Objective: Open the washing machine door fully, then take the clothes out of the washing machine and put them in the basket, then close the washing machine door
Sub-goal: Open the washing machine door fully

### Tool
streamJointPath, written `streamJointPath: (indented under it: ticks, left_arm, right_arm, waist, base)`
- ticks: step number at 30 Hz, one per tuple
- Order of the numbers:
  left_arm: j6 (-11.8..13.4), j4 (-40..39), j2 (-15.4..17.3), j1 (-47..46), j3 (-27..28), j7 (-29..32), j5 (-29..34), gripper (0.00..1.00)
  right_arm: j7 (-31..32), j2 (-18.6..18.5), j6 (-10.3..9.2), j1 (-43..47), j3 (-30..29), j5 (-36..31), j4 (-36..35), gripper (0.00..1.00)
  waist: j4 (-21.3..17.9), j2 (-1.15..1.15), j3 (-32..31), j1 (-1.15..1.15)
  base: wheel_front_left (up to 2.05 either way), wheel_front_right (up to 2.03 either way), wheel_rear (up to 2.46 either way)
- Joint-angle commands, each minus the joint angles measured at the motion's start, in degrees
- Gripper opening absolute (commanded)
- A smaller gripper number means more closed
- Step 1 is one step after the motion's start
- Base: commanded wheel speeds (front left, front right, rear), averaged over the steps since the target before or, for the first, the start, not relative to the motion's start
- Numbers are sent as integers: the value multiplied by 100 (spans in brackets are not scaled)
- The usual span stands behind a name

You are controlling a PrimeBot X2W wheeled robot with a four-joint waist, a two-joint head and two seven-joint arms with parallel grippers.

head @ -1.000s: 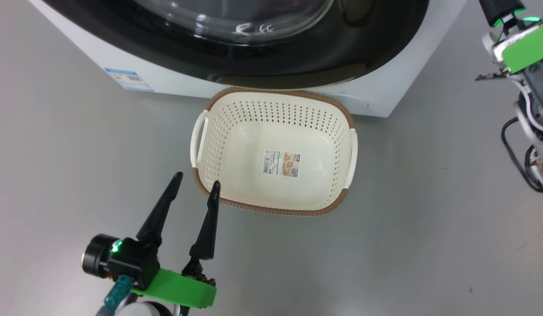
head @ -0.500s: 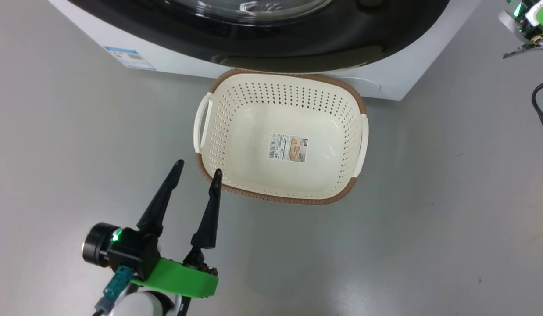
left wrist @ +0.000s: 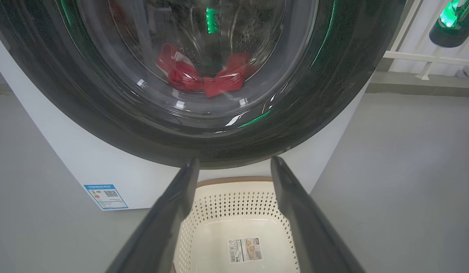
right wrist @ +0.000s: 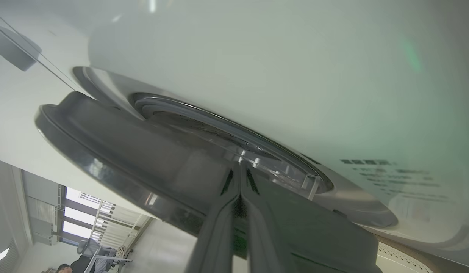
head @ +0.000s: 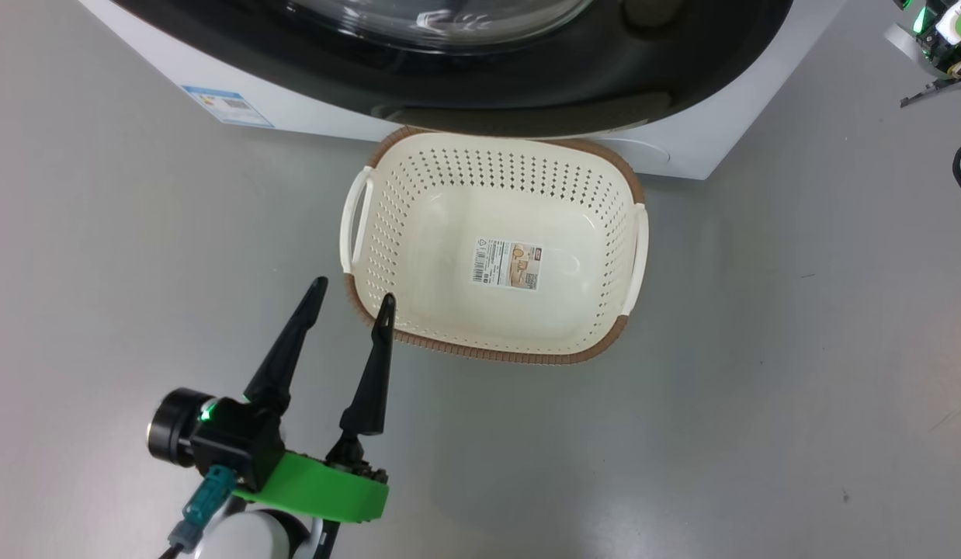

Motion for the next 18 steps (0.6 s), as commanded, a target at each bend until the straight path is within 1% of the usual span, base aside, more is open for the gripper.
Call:
streamJointPath:
  ticks: [1, 18]
  left_arm:
    - [61, -133, 67, -19, 148, -70, -66, 100]
    - [42, -93, 66, 129, 138, -70, -37, 100]
  right_arm:
    - [149, 195, 45, 173, 108, 56, -248, 0]
    - [416, 412, 45, 657, 1, -30, -376, 0]
  waist:
    - [-1, 0, -23, 0]
    - [19, 0, -331, 0]
  base:
    - [0, 0, 0]
    - [0, 0, 0]
